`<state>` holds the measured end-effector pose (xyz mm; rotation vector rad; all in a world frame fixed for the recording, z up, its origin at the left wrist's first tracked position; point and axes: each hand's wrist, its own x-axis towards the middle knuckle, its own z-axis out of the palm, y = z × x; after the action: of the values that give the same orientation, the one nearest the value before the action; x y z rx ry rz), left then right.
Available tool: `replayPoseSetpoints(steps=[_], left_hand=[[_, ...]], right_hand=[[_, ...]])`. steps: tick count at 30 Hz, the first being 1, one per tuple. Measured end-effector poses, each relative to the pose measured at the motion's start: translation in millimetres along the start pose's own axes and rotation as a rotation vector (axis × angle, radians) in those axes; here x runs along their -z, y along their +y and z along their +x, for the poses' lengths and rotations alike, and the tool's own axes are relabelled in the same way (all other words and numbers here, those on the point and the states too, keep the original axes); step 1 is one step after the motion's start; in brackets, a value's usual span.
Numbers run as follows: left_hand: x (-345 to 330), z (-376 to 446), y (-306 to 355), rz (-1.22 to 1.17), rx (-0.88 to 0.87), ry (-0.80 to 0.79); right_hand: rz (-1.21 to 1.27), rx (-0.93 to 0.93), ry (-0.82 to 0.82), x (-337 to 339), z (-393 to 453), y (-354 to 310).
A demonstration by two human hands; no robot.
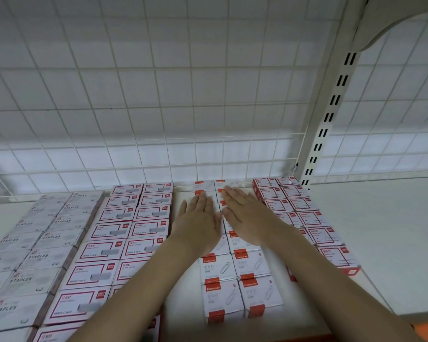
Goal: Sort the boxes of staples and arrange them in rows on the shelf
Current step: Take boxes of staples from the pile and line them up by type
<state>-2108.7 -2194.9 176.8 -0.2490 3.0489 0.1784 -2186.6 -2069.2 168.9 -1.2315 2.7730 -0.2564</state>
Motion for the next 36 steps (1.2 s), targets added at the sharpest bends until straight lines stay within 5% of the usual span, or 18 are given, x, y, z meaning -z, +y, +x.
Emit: replayPoseSetpoints(steps=[9, 36], left_hand=[[-0.8, -18.4, 2.8, -0.021, -0.011, 0.059], [-2.5, -32.5, 9.1, -0.014, -0.011, 0.021]], right_hand=[[0.144, 0.027, 0.105, 7.7, -16.7, -4.3], [0.042, 0.074, 0.011, 1.6, -37.2, -15.0]])
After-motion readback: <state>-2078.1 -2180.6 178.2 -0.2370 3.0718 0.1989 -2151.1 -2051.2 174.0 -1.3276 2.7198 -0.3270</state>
